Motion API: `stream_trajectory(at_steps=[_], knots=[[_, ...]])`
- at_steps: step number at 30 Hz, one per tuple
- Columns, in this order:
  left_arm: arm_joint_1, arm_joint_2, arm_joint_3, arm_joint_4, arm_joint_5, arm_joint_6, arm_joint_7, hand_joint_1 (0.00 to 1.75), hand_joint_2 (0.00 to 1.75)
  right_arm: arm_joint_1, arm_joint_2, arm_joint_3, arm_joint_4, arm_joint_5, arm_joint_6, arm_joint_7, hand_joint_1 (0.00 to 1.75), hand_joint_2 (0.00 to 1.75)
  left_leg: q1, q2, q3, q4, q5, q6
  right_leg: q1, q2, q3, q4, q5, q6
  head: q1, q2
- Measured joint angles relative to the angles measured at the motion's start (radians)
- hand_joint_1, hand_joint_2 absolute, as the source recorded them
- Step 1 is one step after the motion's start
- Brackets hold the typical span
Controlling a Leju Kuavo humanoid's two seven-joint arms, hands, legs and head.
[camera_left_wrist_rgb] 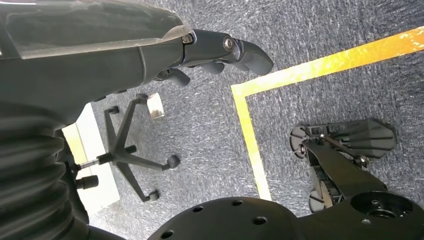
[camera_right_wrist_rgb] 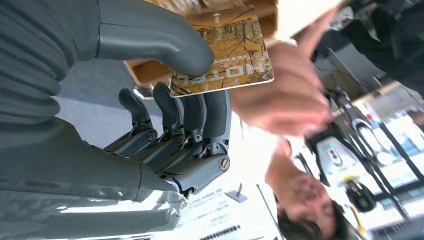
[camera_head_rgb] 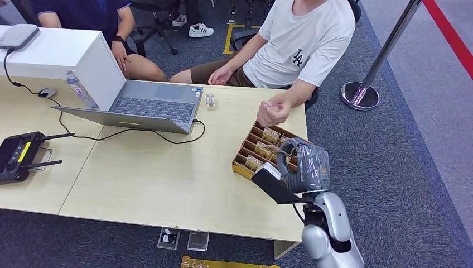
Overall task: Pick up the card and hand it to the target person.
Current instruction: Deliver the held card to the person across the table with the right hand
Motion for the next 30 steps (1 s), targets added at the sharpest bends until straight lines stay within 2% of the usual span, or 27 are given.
stream_trajectory(at_steps=[6, 12, 23, 27, 29, 30], knots=[[-0.003, -0.001, -0.005, 0.0, -0.005, -0.002, 0.009, 0.0, 1.75, -0.08, 0.003, 0.0, -0.012, 0.005, 0.005, -0.008, 1.4, 1.75, 0.0, 0.0, 0.0, 0.0, 0.0, 0.0, 0.0, 0.0, 0.0, 0.0, 0.0, 0.0, 0.0, 0.0], [-0.005, -0.003, -0.005, 0.0, 0.012, -0.029, -0.002, 0.0, 1.75, -0.16, 0.031, 0.0, 0.024, 0.016, 0.008, -0.024, 1.4, 1.75, 0.0, 0.0, 0.0, 0.0, 0.0, 0.0, 0.0, 0.0, 0.0, 0.0, 0.0, 0.0, 0.0, 0.0], [-0.005, -0.005, -0.003, 0.0, 0.033, -0.053, -0.002, 0.0, 1.75, -0.204, 0.069, 0.0, 0.083, 0.019, 0.012, -0.037, 1.4, 1.75, 0.0, 0.0, 0.0, 0.0, 0.0, 0.0, 0.0, 0.0, 0.0, 0.001, 0.0, 0.0, 0.0, 0.0], [-0.005, -0.005, -0.001, 0.0, 0.034, -0.055, -0.002, 0.0, 1.75, -0.205, 0.073, 0.0, 0.096, 0.02, 0.012, -0.039, 0.42, 1.75, 0.0, 0.0, 0.0, 0.0, 0.0, 0.0, 0.0, 0.0, 0.0, 0.0, 0.0, 0.0, 0.0, 0.0], [-0.005, -0.005, 0.001, 0.0, 0.034, -0.055, -0.003, 0.0, 1.75, -0.205, 0.075, 0.0, 0.102, 0.021, 0.012, -0.039, 0.39, 1.75, 0.0, 0.0, 0.0, 0.0, 0.0, 0.0, 0.0, 0.0, 0.0, 0.001, 0.0, 0.0, 0.0, 0.0], [-0.005, -0.005, 0.002, 0.0, 0.035, -0.055, -0.004, 0.0, 1.31, -0.206, 0.076, 0.0, 0.106, 0.022, 0.012, -0.04, 0.34, 1.75, 0.0, 0.0, 0.0, 0.0, 0.0, 0.0, 0.0, 0.0, 0.0, 0.001, 0.0, 0.0, 0.0, 0.0]])
